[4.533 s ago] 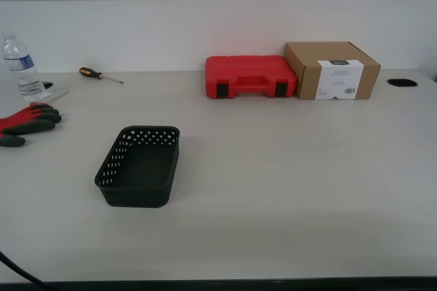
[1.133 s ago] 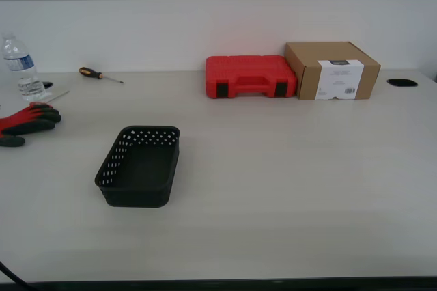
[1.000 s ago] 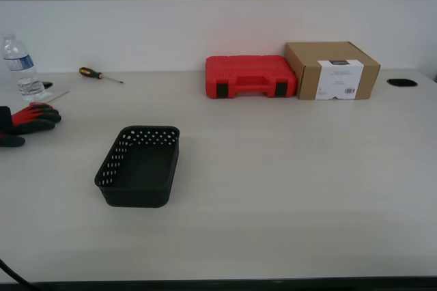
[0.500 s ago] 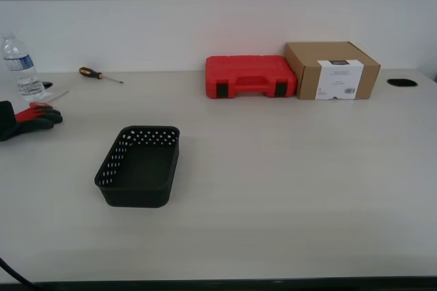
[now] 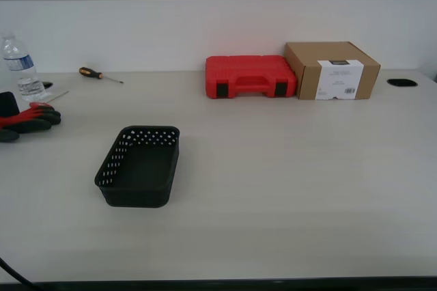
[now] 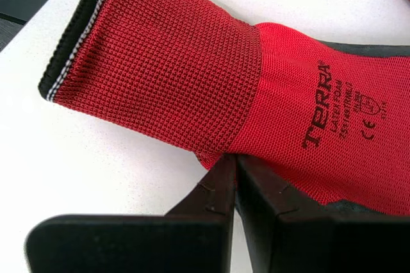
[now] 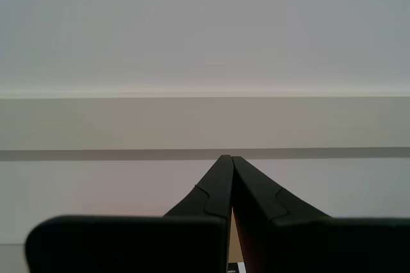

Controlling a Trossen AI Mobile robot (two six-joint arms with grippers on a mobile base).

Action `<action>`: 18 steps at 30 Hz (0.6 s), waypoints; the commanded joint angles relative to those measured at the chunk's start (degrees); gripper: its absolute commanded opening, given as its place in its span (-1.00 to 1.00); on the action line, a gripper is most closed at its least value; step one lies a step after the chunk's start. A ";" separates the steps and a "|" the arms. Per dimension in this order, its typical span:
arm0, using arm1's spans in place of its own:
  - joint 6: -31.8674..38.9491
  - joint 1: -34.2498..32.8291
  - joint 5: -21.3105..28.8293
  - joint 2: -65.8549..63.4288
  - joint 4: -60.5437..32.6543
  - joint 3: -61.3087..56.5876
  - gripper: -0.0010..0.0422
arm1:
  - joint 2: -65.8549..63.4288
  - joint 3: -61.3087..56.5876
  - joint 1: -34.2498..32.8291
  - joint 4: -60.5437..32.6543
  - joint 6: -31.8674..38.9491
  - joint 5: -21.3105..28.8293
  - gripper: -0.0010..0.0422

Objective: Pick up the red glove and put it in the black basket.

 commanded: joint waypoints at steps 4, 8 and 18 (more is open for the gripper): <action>0.15 0.00 -0.04 -0.02 0.20 0.07 -0.95 | 0.07 0.00 -0.09 2.69 0.22 0.26 -0.76; 0.15 -0.02 -0.04 -0.02 0.20 0.07 -0.95 | 0.07 0.07 -0.09 6.25 -0.13 -0.35 -0.14; 0.15 0.00 -0.04 -0.02 0.11 0.07 -0.95 | 2.56 1.97 -0.59 5.81 -2.60 -0.07 0.12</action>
